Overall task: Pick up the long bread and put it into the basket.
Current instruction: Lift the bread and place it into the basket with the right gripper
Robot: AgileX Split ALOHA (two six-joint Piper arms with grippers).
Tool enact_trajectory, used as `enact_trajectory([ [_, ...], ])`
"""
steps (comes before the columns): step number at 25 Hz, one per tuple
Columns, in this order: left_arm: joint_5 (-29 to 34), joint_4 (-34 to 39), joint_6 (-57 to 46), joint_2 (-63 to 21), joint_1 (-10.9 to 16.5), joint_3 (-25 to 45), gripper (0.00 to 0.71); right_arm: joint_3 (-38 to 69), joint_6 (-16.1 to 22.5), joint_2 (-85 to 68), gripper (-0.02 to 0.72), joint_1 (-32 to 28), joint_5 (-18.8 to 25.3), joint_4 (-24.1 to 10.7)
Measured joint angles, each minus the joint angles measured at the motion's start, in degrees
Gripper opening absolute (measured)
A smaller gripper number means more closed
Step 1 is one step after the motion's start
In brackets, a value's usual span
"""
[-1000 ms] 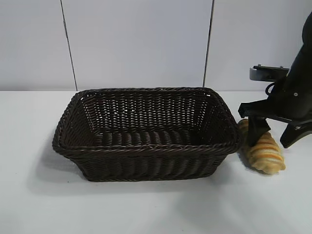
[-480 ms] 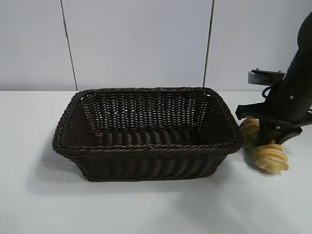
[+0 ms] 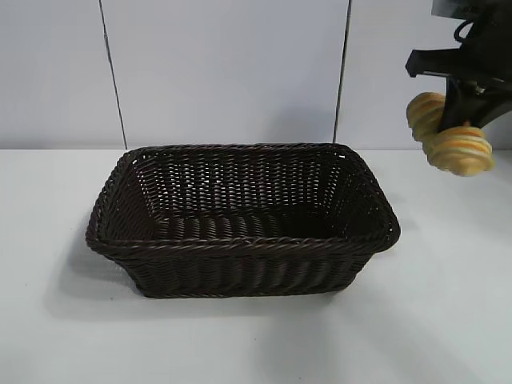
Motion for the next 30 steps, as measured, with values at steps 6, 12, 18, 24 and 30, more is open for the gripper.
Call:
enact_trajectory([
  [6,0.00,0.00,0.00,0.00,0.00,0.00,0.689,-2.45,-1.18,0.31,0.069,12.13,-1.78,0.20],
  [12,0.00,0.00,0.00,0.00,0.00,0.00,0.689,-2.62,-29.71,2.14,0.064,18.91,-6.41,-1.41],
  [18,0.00,0.00,0.00,0.00,0.00,0.00,0.689,-2.62,-58.76,6.14,0.064,19.86,-10.23,-0.38],
  [24,0.00,0.00,0.00,0.00,0.00,0.00,0.689,-2.62,-61.69,11.79,0.064,19.91,-12.90,1.07],
  [30,0.00,0.00,0.00,0.00,0.00,0.00,0.689,-2.62,-61.87,17.95,0.064,19.91,-14.39,1.07],
])
